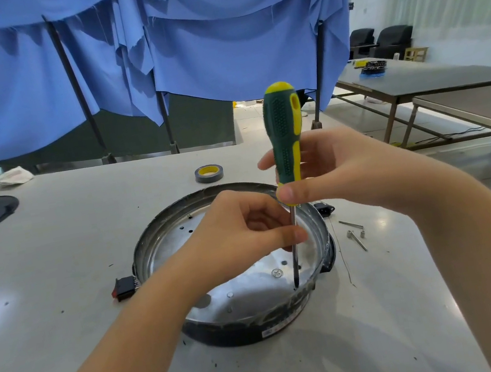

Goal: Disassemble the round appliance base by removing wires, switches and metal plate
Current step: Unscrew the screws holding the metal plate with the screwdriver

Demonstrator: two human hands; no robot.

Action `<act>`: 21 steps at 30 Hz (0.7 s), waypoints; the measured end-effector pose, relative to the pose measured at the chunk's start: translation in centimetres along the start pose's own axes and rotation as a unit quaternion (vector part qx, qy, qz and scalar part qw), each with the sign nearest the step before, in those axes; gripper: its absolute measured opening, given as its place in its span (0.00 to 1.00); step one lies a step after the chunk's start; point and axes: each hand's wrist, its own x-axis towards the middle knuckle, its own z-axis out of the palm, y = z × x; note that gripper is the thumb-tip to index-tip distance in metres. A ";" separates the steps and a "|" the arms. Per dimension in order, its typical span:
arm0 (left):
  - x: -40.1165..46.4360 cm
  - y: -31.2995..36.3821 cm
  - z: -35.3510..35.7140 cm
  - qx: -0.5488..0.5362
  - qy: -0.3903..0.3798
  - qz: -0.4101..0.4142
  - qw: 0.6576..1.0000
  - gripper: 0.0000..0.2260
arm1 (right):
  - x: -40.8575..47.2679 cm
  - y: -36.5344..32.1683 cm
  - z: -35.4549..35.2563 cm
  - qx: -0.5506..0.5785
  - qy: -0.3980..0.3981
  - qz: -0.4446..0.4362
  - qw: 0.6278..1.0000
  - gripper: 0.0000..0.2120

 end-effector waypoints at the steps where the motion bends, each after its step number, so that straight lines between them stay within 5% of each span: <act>1: 0.0 0.0 0.0 0.001 -0.001 0.001 1.000 0.05 | 0.0 0.0 0.0 0.002 0.007 -0.004 1.000 0.18; 9: -0.1 0.0 -0.4 -0.031 -0.064 -0.033 0.997 0.06 | -0.2 0.0 -0.2 0.080 -0.018 -0.019 0.996 0.29; 16: 0.0 -0.1 0.2 0.010 0.004 -0.003 1.000 0.06 | 0.0 -0.1 0.1 0.046 0.009 -0.018 0.999 0.28; 21: 0.0 0.0 -0.1 -0.004 -0.021 -0.019 1.000 0.03 | 0.0 0.1 -0.1 0.063 0.017 -0.016 0.998 0.28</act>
